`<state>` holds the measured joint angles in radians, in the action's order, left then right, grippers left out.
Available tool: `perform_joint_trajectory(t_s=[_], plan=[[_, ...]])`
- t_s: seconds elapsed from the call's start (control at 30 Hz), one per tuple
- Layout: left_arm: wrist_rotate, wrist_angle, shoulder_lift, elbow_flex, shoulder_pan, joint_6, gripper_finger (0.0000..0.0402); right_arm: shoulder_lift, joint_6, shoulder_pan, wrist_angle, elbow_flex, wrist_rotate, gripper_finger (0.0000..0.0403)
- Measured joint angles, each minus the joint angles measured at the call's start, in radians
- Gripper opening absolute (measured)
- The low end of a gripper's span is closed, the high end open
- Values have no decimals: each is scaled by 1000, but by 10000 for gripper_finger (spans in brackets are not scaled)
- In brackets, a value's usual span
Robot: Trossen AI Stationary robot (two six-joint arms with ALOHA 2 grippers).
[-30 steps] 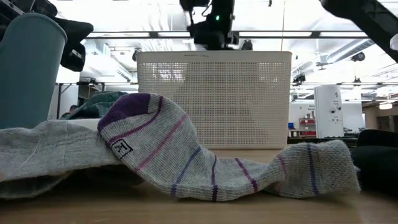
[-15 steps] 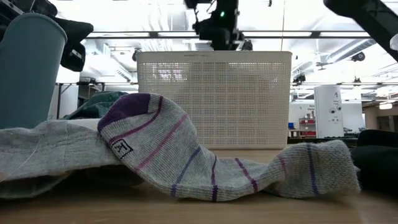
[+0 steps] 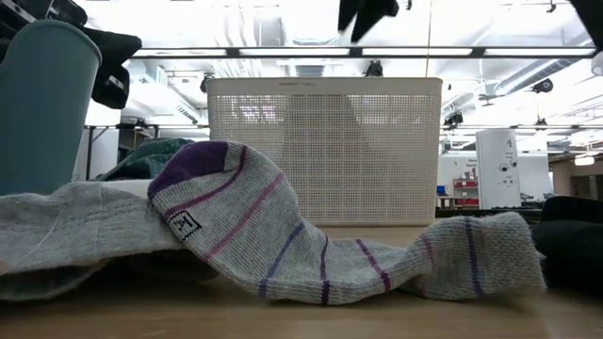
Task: Pick & Place Cloths
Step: Put the black underwear into the transparent bin
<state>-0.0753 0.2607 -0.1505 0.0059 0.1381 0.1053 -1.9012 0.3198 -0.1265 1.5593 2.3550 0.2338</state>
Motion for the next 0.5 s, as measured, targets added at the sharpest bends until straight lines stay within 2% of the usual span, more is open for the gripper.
perform_joint_trajectory(t_s=[0.13,0.27,0.5], plan=[[0,0,0,0,0,0,17,35,13,110,0,0,-58,257],[0,-1,0,0,0,0,18,33,40,252,-5,-1,-66,246],[0,-1,0,0,0,0,17,-56,189,476,-18,-2,-50,232]])
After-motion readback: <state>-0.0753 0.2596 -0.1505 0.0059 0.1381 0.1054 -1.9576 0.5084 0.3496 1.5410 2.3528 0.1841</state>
